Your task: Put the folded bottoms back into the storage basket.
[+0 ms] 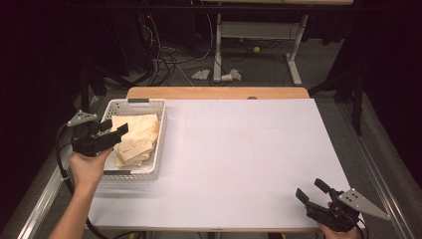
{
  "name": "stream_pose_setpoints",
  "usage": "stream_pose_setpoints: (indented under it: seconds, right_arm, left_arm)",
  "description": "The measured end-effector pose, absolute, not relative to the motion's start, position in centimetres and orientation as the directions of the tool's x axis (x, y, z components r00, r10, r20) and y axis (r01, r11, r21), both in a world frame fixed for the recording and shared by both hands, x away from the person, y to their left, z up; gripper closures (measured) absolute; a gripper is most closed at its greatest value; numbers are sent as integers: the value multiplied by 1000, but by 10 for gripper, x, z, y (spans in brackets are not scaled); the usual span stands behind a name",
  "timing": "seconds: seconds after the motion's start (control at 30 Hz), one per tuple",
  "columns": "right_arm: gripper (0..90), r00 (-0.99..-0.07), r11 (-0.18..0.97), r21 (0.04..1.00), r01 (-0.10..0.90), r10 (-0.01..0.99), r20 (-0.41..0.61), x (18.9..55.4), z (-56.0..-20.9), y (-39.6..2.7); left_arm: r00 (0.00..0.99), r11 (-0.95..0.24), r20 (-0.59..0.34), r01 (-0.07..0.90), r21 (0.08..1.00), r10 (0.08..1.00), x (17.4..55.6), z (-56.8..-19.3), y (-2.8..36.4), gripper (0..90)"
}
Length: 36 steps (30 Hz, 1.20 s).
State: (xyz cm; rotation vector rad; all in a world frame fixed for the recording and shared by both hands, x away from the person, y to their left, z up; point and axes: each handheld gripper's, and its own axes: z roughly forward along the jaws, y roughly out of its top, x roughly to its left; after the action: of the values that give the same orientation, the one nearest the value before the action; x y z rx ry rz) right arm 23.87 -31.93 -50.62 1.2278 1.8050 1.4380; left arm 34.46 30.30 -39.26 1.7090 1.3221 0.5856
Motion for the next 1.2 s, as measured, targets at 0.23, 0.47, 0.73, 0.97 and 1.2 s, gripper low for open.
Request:
stream_pose_setpoints:
  seconds: [0.23,0.47,0.73,0.97,1.2]
  right_arm:
    - [218,-453,24,944,328,881,135,239,-506,-319]
    - [217,-453,25,945,328,881,134,239,-506,-319]
    - [216,-452,24,944,329,881,136,239,-506,-319]
    - [216,-452,21,944,331,881,138,239,-506,-319]
    - [216,-451,23,943,333,882,138,240,-507,-319]
  left_arm:
    - [323,-52,-138,517,854,936,337,-393,308,363]
    - [322,-41,-145,506,861,936,329,-395,313,350]
    - [331,-40,-139,480,876,933,318,-396,317,313]
    - [335,-32,-146,472,881,931,310,-399,320,302]
    - [339,-30,-149,469,883,929,300,-404,324,291]
